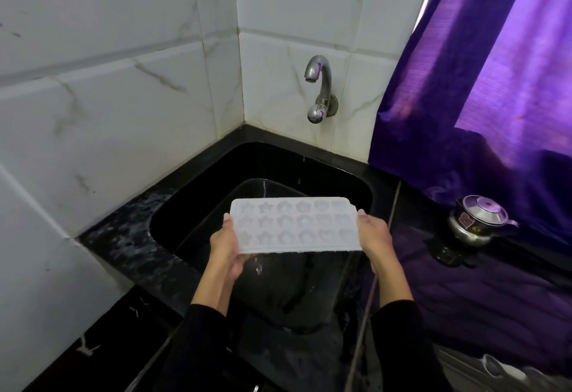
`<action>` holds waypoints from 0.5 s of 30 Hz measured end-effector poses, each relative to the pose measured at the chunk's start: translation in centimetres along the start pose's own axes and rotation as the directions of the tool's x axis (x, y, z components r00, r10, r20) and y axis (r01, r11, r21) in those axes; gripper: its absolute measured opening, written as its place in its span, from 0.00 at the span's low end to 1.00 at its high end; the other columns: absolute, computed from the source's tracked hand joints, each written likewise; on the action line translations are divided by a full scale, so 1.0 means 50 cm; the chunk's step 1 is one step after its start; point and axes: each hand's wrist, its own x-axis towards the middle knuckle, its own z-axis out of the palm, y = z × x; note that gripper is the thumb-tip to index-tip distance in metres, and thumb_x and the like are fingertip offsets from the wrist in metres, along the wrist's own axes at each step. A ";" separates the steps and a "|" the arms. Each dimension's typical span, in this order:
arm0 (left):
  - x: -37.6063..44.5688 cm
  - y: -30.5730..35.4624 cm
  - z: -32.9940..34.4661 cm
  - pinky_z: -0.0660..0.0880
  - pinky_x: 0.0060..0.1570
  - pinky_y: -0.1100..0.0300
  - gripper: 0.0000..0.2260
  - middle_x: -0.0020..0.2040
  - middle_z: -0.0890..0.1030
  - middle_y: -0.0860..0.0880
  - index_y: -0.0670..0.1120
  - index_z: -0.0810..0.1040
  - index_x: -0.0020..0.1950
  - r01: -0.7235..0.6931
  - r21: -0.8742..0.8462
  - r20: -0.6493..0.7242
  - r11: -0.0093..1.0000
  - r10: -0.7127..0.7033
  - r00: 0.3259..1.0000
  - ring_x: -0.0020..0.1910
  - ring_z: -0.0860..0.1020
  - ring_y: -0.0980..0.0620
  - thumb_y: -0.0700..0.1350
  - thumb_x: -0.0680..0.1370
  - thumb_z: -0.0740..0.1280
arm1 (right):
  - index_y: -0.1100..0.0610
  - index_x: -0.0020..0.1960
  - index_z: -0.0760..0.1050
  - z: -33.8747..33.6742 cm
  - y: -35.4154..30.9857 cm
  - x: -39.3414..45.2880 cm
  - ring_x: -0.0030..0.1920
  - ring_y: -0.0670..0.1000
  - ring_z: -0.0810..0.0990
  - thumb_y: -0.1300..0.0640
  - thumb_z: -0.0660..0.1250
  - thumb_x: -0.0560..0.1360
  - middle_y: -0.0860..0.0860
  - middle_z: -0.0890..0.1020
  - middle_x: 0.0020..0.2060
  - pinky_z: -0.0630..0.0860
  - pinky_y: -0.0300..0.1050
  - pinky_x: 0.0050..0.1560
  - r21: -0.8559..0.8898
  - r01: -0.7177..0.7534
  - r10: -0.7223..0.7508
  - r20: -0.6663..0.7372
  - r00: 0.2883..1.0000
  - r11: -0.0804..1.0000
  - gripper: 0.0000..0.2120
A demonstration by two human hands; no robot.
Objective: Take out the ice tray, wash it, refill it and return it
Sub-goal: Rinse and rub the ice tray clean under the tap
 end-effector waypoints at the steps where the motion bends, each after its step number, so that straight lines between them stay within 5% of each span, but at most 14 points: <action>1: -0.004 -0.002 0.003 0.78 0.39 0.48 0.18 0.46 0.82 0.43 0.41 0.75 0.56 -0.001 -0.003 -0.002 1.000 0.001 1.000 0.44 0.81 0.43 0.54 0.83 0.54 | 0.58 0.56 0.77 -0.008 0.000 0.003 0.58 0.57 0.75 0.53 0.54 0.83 0.56 0.78 0.53 0.67 0.43 0.54 -0.048 0.061 -0.062 -0.022 0.998 0.997 0.15; 4: -0.009 -0.005 0.010 0.79 0.42 0.47 0.19 0.48 0.82 0.42 0.41 0.75 0.56 -0.011 -0.012 -0.011 1.000 0.011 1.000 0.46 0.82 0.42 0.55 0.83 0.54 | 0.54 0.67 0.74 -0.026 -0.009 0.015 0.65 0.56 0.72 0.64 0.53 0.81 0.56 0.75 0.63 0.69 0.48 0.64 -0.204 0.219 -0.231 -0.041 0.972 0.954 0.19; 8: -0.013 -0.006 0.013 0.79 0.42 0.48 0.20 0.47 0.82 0.42 0.41 0.75 0.56 -0.035 -0.027 -0.040 0.999 0.034 0.999 0.45 0.82 0.42 0.55 0.82 0.54 | 0.48 0.61 0.77 -0.031 -0.033 0.035 0.72 0.57 0.62 0.71 0.54 0.75 0.54 0.65 0.72 0.57 0.54 0.71 -0.492 0.315 -0.335 0.049 0.941 0.812 0.25; 15: -0.023 -0.013 0.009 0.79 0.41 0.47 0.18 0.46 0.82 0.43 0.42 0.75 0.54 -0.036 -0.044 -0.085 0.998 0.032 0.996 0.43 0.81 0.43 0.55 0.82 0.54 | 0.48 0.60 0.79 -0.015 -0.042 0.047 0.76 0.55 0.51 0.74 0.58 0.72 0.55 0.59 0.75 0.49 0.54 0.73 -0.615 0.442 -0.447 0.160 0.880 0.652 0.28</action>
